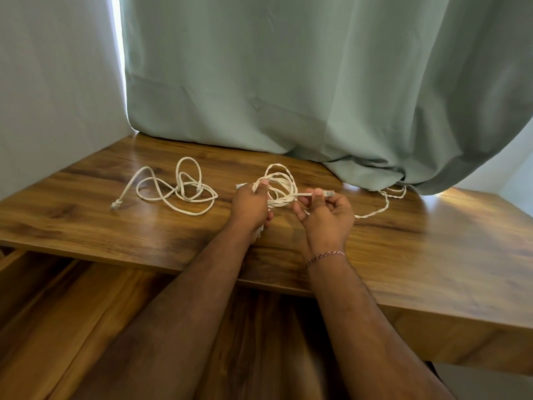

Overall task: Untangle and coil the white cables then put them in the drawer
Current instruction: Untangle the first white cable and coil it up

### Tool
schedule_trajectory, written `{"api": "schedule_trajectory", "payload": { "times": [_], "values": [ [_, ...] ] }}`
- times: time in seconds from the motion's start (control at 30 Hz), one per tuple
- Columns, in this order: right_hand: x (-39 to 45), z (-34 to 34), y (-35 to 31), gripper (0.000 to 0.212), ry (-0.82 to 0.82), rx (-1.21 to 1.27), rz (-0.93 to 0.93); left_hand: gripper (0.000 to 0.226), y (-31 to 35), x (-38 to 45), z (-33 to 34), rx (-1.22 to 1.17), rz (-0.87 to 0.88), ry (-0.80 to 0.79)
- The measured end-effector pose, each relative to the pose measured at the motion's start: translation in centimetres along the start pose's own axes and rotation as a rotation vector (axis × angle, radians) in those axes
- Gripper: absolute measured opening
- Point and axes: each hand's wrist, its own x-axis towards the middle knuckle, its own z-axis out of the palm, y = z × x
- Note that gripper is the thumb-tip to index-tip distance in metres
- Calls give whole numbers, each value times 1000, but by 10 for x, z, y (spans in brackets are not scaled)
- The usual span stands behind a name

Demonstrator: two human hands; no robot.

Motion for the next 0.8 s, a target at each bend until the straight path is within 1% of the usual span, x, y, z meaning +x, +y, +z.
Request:
{"api": "schedule_trajectory", "payload": {
  "times": [0.07,0.13,0.17,0.23,0.27,0.37,0.43,0.5,0.6,0.7,0.8],
  "values": [
    [1,1,-2,8,31,38,41,43,0,0,1,-15,1,15],
    [3,3,-3,10,61,68,68,47,0,-2,2,12,19,43],
    [4,3,-3,13,71,76,80,48,-1,-3,3,33,50,65],
    [7,1,0,14,106,80,102,43,-4,-6,5,78,185,84],
    [10,-1,2,12,123,78,117,39,-6,-8,5,92,271,57],
    [18,-11,7,9,144,48,189,34,-11,-15,4,163,489,-117],
    [23,-16,9,12,137,26,225,35,-12,-17,4,224,575,-169],
    [24,-18,9,13,114,14,246,36,-11,-18,4,213,586,-179],
    [25,-21,9,5,84,52,267,37,-11,-17,2,163,574,-229],
    [30,-26,9,20,83,80,268,38,-9,-17,1,155,558,-300],
    [32,-26,10,18,59,17,220,36,-6,-22,2,138,518,-389]
  ]
}}
